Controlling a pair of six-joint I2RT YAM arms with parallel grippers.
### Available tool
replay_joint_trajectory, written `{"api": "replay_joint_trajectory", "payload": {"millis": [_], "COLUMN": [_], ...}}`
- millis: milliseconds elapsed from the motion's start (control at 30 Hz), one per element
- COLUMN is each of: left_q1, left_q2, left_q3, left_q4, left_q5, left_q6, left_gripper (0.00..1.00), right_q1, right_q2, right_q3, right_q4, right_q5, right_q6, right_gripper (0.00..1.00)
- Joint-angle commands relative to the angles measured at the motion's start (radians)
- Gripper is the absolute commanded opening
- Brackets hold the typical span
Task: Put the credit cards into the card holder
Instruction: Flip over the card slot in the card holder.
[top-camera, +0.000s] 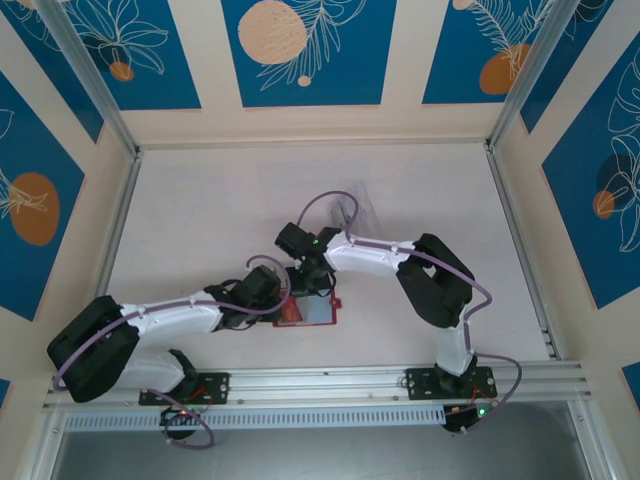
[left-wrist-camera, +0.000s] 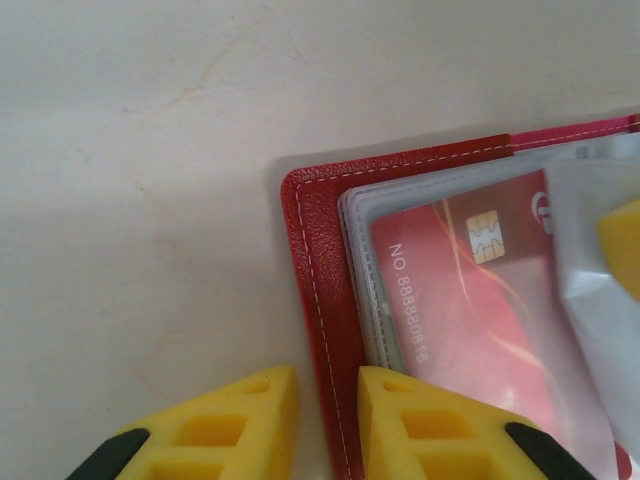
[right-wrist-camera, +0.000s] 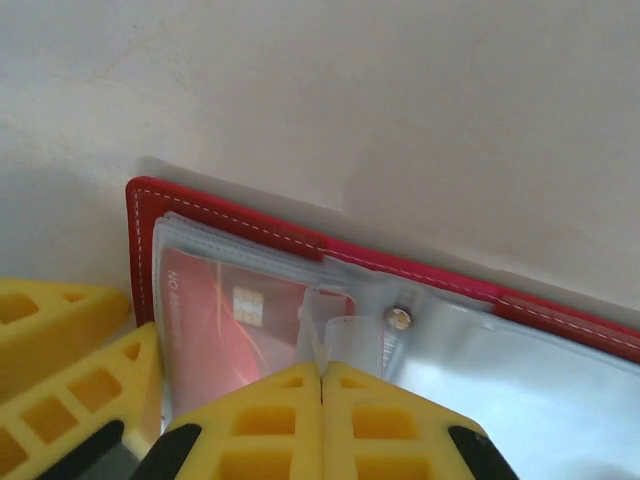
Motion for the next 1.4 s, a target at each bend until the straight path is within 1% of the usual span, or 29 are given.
{"api": "replay_joint_trajectory", "payload": {"millis": [0,200,400,633,767,867,1000,1067,1167,1267,1367], "left_q1": [-0.02,-0.02,-0.021,-0.02,-0.02,-0.019,-0.016,-0.016,-0.016,-0.016,-0.017], "left_q2": [-0.016,-0.042,-0.069,-0.137,-0.176,-0.21,-0.255,-0.287,-0.312,-0.281,-0.208], "left_q3": [-0.012,-0.026,-0.033,-0.051,-0.062,-0.072,-0.069,-0.06,-0.042,-0.02,0.013], "left_q4": [-0.091,-0.105,-0.118,-0.162,-0.192,-0.207,-0.243,-0.263,-0.265,-0.218,-0.176], "left_q5": [0.007,-0.006,-0.017,-0.044,-0.062,-0.071,-0.075,-0.072,-0.048,-0.002,0.031], "left_q6": [-0.015,-0.019,-0.023,-0.037,-0.05,-0.062,-0.066,-0.055,-0.018,0.029,0.056], "left_gripper": [0.23,0.23,0.24,0.28,0.31,0.33,0.36,0.4,0.44,0.45,0.45], "right_q1": [-0.003,-0.006,-0.02,-0.03,-0.033,-0.038,-0.055,-0.078,-0.108,-0.116,-0.132], "right_q2": [0.02,0.006,0.006,0.02,0.004,-0.03,-0.07,-0.084,-0.115,-0.132,-0.169], "right_q3": [0.03,0.041,0.062,0.092,0.141,0.167,0.162,0.118,0.009,-0.065,-0.12], "right_q4": [0.025,0.073,0.102,0.151,0.152,0.132,0.058,0.036,0.067,0.078,0.096], "right_q5": [-0.117,-0.184,-0.255,-0.345,-0.37,-0.355,-0.264,-0.241,-0.247,-0.238,-0.215], "right_q6": [0.025,0.015,0.001,-0.014,-0.055,-0.088,-0.118,-0.108,-0.083,-0.068,-0.057], "right_gripper": [0.11,0.2,0.23,0.24,0.25,0.26,0.26,0.25,0.2,0.14,0.14]}}
